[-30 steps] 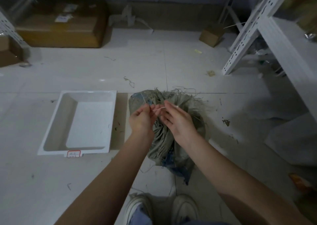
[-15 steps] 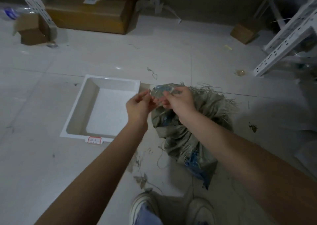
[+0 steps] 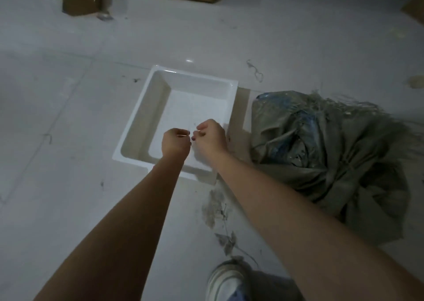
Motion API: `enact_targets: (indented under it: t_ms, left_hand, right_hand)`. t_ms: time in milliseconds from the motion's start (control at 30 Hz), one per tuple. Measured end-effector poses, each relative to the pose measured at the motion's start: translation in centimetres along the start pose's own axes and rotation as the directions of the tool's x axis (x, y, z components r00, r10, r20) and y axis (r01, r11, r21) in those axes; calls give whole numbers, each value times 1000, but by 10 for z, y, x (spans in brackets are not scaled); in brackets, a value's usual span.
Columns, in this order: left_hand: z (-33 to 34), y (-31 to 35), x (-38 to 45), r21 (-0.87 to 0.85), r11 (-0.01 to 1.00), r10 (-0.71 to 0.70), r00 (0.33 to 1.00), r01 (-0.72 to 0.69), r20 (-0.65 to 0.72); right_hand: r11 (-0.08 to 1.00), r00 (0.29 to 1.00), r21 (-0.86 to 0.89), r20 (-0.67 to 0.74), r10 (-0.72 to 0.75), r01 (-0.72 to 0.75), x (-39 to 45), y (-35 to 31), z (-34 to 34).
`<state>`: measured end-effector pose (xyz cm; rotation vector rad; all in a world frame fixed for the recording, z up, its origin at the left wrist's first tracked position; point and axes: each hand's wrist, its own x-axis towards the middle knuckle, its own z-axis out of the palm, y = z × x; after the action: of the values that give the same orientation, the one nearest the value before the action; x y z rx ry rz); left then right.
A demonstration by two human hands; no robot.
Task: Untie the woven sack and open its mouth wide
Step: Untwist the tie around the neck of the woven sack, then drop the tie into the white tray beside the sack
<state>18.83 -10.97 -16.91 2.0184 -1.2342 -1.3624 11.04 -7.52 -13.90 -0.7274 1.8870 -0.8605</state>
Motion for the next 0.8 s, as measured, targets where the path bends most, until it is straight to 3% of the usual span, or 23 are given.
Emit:
enact_targets:
  t_ms: [67,133,267,400,567,667,800]
  left_hand:
    - [-3,-13,11,147,989,-15,1000,12,23]
    - [-4,-19,18,279,960,-13,998,-5,62]
    - [-5,-20,25,468,884,-65,989,-7,136]
    - [-7,-26,26,648,759,-52,986,-64,159]
    - [-7,-36,24,703,707,-33,991,-69,130]
    - [-6,-32,21,743,665,-27,992,-77,127]
    - [-11,-14,17,833,549,-34,994,-71,107]
  right_hand:
    - [960,994,-269,102,-48,74,2,4,4]
    - [830,980,-541,194,-38,140,4,4,4]
    - [657,967,-727,253,-19,203,11,9,13]
    - [627,973,-759,232,10,175,17,17,19]
    - [654,969,-742,242,55,148,20,34,22]
    - [757,974,-638,225,10,139,23,36,19]
    - [946,988,-320,151,-7,55,36,15,2]
